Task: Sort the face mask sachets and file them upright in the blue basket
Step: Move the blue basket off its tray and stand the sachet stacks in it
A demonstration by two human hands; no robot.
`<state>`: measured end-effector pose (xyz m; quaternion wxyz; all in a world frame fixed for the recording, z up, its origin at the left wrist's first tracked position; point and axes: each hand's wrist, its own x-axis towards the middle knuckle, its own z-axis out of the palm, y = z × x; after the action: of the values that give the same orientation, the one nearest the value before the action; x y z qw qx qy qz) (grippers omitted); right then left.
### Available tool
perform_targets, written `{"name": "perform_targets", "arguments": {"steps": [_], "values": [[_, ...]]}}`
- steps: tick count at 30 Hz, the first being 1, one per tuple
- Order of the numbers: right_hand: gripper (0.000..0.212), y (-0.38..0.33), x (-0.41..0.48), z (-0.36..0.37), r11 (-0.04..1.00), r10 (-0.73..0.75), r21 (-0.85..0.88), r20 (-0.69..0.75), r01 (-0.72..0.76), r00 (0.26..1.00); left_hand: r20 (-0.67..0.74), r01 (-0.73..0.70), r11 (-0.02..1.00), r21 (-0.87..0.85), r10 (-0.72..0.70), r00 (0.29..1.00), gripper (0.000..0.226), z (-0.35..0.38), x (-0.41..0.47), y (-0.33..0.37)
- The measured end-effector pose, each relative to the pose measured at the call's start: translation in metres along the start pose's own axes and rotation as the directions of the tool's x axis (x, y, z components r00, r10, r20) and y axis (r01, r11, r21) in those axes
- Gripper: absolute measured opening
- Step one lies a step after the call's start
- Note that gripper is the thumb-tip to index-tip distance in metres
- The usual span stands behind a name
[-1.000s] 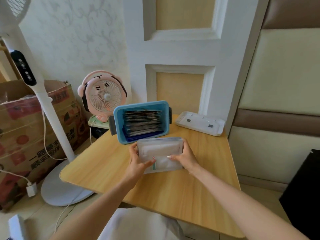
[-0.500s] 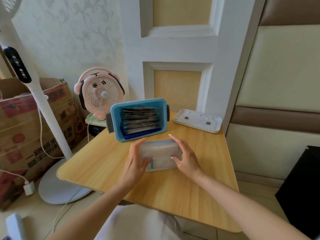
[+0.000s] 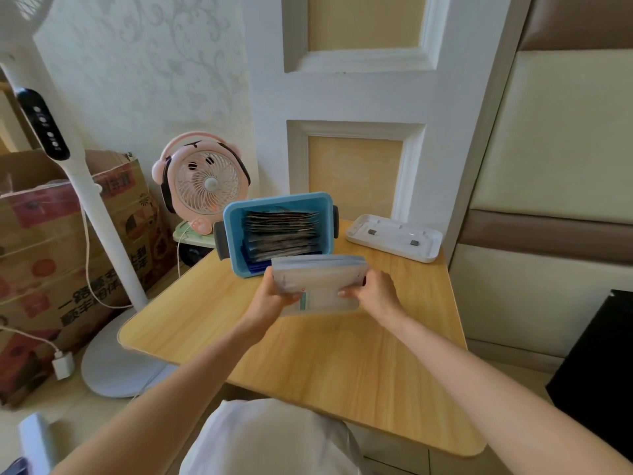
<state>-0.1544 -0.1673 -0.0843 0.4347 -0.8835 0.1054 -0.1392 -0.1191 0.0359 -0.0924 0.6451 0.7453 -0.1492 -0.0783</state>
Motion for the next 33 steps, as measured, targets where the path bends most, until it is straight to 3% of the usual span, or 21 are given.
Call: {"name": "perform_targets", "arguments": {"steps": [2, 5, 6, 8, 9, 12, 16, 19, 22, 26, 33], "values": [[0.043, 0.006, -0.005, 0.004, 0.989, -0.002, -0.15, 0.036, 0.008, 0.999, 0.044, 0.035, 0.997, 0.066, -0.038, 0.998, 0.047, 0.0, -0.007, -0.01], [0.041, 0.011, -0.008, 0.007, 0.999, -0.001, -0.045, 0.072, 0.004, 0.997, 0.005, 0.028, 0.978, 0.206, -0.029, 1.0, 0.048, -0.004, -0.006, -0.019], [0.042, 0.01, -0.008, 0.006, 1.0, 0.001, 0.015, 0.079, -0.002, 0.997, -0.048, -0.003, 0.94, 0.341, 0.021, 0.999, 0.049, -0.007, -0.001, -0.019], [0.039, 0.008, -0.007, 0.003, 0.997, 0.006, 0.077, 0.105, -0.014, 0.994, -0.113, -0.048, 0.77, 0.636, 0.155, 0.981, 0.049, -0.01, 0.004, -0.014], [0.038, 0.008, -0.006, 0.004, 0.996, 0.014, 0.086, 0.109, -0.023, 0.994, -0.114, -0.049, 0.734, 0.678, 0.17, 0.979, 0.048, -0.009, 0.004, -0.011], [0.03, 0.008, 0.0, 0.008, 0.974, 0.063, 0.21, 0.081, -0.079, 0.995, -0.127, -0.019, 0.765, 0.643, 0.132, 0.983, 0.034, -0.006, 0.005, -0.002], [0.008, -0.008, 0.018, 0.003, 0.942, -0.105, 0.315, -0.049, 0.115, 0.993, -0.159, -0.187, 0.698, 0.691, 0.399, 0.903, 0.009, -0.014, 0.027, 0.023], [0.024, -0.022, 0.038, -0.004, 0.872, -0.223, 0.432, -0.068, 0.23, 0.972, -0.141, -0.274, 0.67, 0.69, 0.496, 0.857, 0.016, -0.022, 0.051, 0.051], [0.034, -0.025, 0.056, -0.003, 0.852, -0.234, 0.443, -0.155, 0.279, 0.96, -0.082, -0.358, 0.647, 0.673, 0.547, 0.833, 0.014, -0.027, 0.076, 0.063], [0.035, -0.026, 0.072, 0.003, 0.876, -0.258, 0.305, -0.36, 0.374, 0.897, 0.095, -0.415, 0.604, 0.68, 0.489, 0.867, 0.025, -0.027, 0.104, 0.059], [0.035, -0.014, 0.094, 0.024, 0.867, -0.231, 0.311, -0.442, 0.39, 0.867, 0.204, -0.448, 0.53, 0.72, 0.456, 0.866, 0.039, -0.033, 0.138, 0.052]]}}
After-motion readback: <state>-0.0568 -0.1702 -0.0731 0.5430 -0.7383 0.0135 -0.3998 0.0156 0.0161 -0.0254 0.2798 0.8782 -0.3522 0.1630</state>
